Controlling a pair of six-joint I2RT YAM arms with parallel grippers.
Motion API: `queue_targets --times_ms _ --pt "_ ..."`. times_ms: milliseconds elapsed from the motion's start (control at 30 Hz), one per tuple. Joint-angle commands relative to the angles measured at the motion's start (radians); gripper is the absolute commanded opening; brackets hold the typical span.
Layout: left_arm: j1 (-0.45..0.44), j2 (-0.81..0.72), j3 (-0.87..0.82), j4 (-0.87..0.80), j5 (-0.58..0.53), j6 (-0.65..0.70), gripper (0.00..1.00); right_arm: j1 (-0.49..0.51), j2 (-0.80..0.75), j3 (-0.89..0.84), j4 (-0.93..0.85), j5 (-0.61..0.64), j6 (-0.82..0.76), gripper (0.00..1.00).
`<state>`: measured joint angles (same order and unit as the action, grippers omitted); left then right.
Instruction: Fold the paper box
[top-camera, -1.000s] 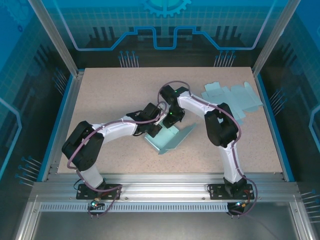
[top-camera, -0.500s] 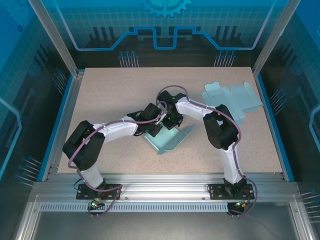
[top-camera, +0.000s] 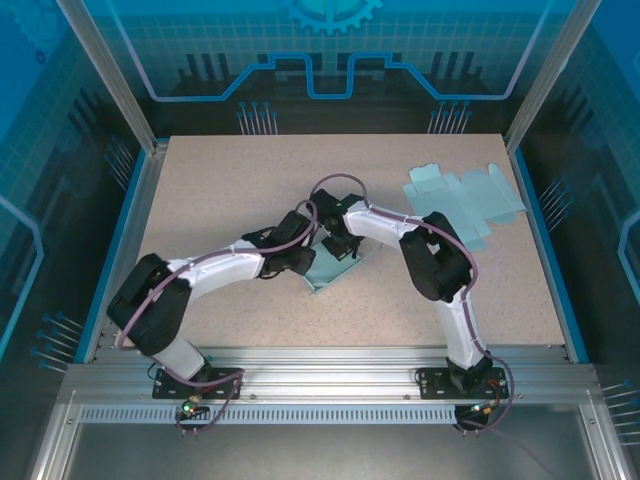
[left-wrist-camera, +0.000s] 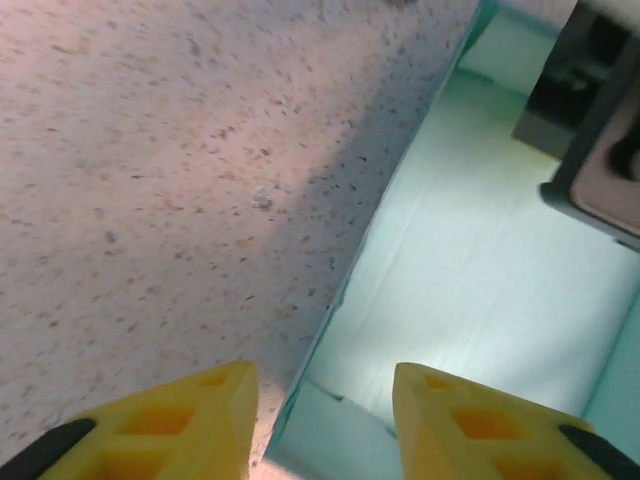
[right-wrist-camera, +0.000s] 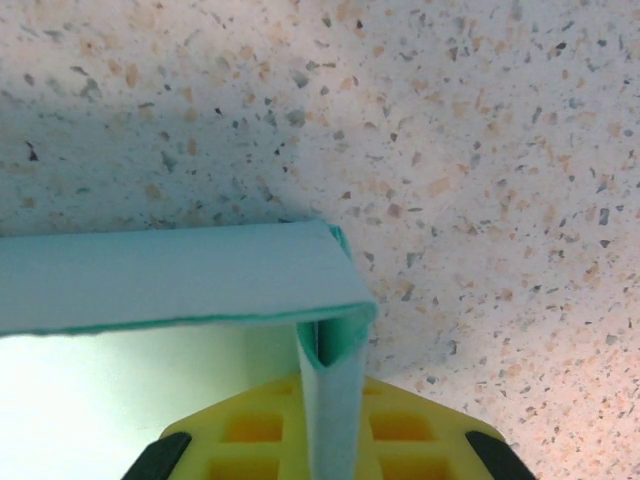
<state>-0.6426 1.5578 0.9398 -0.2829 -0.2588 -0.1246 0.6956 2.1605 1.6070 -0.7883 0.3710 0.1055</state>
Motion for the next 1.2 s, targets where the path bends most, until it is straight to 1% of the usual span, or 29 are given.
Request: queue_targets --times_ms 0,100,133,267,333,533,633,767,967,1067,1167 --pt "-0.005 -0.167 -0.021 0.010 -0.073 -0.058 0.46 0.011 0.101 -0.059 0.018 0.083 0.006 0.00" --pt "0.003 -0.290 -0.056 -0.023 -0.142 -0.102 0.53 0.031 0.109 -0.053 0.018 0.097 -0.009 0.00" --pt "0.008 -0.332 -0.068 -0.036 -0.160 -0.117 0.57 0.039 0.115 -0.048 0.015 0.106 -0.012 0.00" --pt "0.044 -0.462 -0.108 -0.065 -0.171 -0.157 0.67 0.063 0.152 -0.023 -0.003 0.135 -0.013 0.00" --pt "0.064 -0.522 -0.125 -0.073 -0.176 -0.173 0.70 0.080 0.160 -0.022 -0.006 0.150 -0.014 0.00" --pt "0.100 -0.659 -0.160 -0.071 -0.221 -0.196 0.76 0.133 0.205 -0.013 0.000 0.135 -0.044 0.00" --pt "0.118 -0.690 -0.161 -0.074 -0.230 -0.193 0.77 0.171 0.236 -0.003 0.001 0.164 -0.074 0.00" --pt "0.134 -0.687 -0.165 -0.076 -0.228 -0.199 0.78 0.207 0.250 -0.007 0.035 0.191 -0.104 0.00" --pt "0.143 -0.674 -0.171 -0.086 -0.223 -0.213 0.79 0.211 0.203 0.000 0.046 0.122 -0.163 0.00" --pt "0.154 -0.672 -0.173 -0.108 -0.223 -0.224 0.79 0.208 0.171 0.020 0.039 0.108 -0.195 0.11" --pt "0.179 -0.667 -0.179 -0.137 -0.215 -0.244 0.80 0.199 0.141 0.057 0.016 0.106 -0.220 0.27"
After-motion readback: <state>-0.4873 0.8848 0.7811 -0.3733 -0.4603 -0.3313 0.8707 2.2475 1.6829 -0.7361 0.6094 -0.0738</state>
